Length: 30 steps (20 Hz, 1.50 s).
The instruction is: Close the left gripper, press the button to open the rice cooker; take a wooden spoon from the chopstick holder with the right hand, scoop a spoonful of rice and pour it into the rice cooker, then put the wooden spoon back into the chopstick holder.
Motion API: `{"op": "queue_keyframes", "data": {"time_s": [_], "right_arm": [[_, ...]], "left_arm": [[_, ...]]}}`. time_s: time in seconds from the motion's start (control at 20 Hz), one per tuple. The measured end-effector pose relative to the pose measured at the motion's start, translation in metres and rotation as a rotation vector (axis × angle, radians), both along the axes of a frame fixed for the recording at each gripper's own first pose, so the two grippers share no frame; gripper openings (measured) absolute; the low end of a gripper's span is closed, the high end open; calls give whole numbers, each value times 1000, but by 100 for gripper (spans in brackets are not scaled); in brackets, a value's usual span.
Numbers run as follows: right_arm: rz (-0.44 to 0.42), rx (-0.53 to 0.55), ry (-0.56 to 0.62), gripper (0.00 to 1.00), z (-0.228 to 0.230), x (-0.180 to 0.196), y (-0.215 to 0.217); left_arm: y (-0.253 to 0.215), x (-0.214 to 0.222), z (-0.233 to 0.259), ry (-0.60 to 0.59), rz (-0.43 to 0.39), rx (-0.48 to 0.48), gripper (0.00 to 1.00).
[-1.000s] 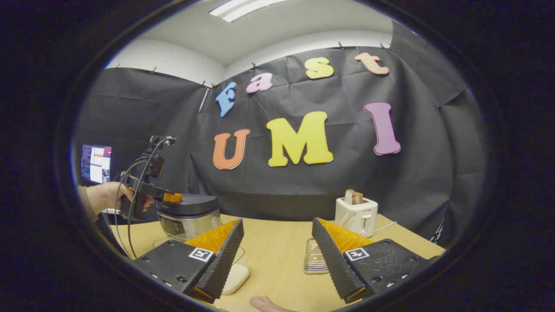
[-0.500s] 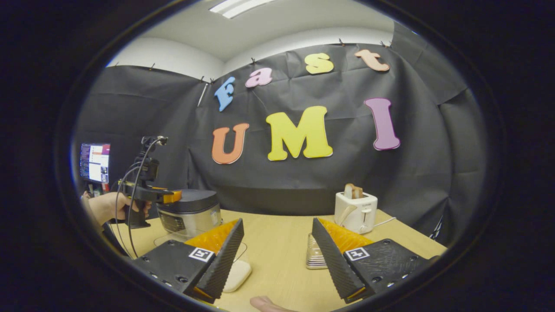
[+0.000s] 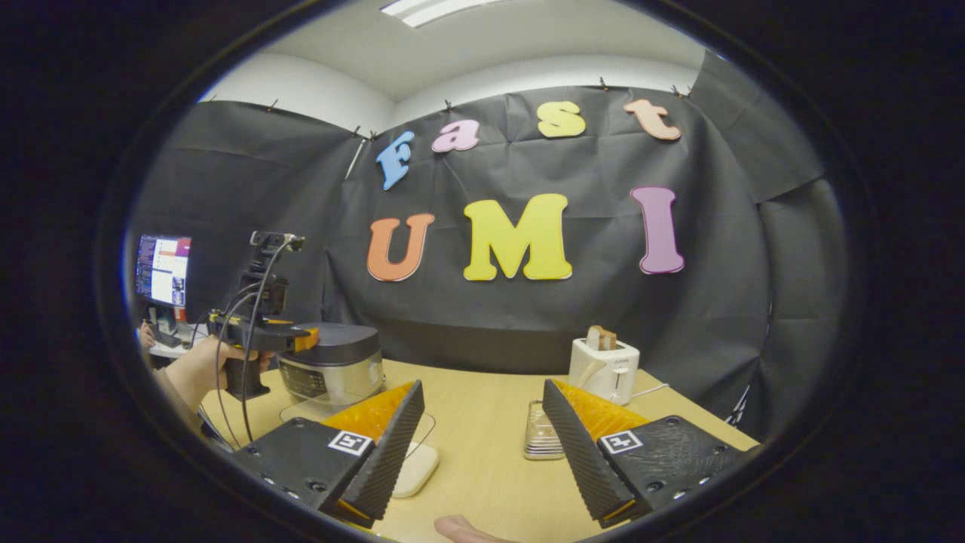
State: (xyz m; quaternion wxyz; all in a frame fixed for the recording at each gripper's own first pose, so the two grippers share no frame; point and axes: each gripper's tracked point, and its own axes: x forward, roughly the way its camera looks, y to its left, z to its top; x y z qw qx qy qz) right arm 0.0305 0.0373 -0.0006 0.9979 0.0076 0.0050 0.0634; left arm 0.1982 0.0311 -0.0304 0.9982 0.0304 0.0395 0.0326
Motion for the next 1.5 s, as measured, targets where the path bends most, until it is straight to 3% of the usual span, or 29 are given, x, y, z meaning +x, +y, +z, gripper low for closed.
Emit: {"op": "queue_keyframes", "data": {"time_s": [0.1, 0.4, 0.7, 0.75, 0.8, 0.85, 0.9, 1.1, 1.15, 1.2, 1.25, 1.5], "right_arm": [[-27, -28, -21, 96, 10, -15, -10], [-125, -74, -76, 95, 41, -51, -50], [-141, -71, -74, 96, 43, -72, -63], [-143, -76, -79, 95, 45, -75, -60], [-145, -83, -81, 95, 45, -76, -57], [-142, -84, -83, 95, 44, -77, -53], [-130, -81, -81, 95, 42, -76, -46], [-66, -37, 10, 95, 6, -54, -18], [-49, -28, 43, 96, -2, -50, -11], [-32, -19, 66, 96, -7, -47, -6], [-22, -10, 78, 96, -9, -44, -4], [-59, -21, 57, 96, -5, -41, -17]], "left_arm": [[-8, -23, 6, -9, -1, 10, 81], [-54, -120, 16, -68, -36, -22, 82], [-98, -197, 11, -74, -114, -73, 82], [-103, -207, 11, -81, -122, -69, 77], [-103, -213, 12, -94, -128, -55, 89], [-105, -220, 12, -104, -137, -51, 83], [-112, -225, 14, -113, -159, -55, 83], [-120, -230, 11, -90, -208, -78, 93], [-120, -230, 7, -75, -209, -78, 95], [-116, -228, 6, -68, -199, -80, 90], [-111, -227, 6, -63, -182, -83, 96], [-102, -223, 6, -67, -155, -100, 97]]}}
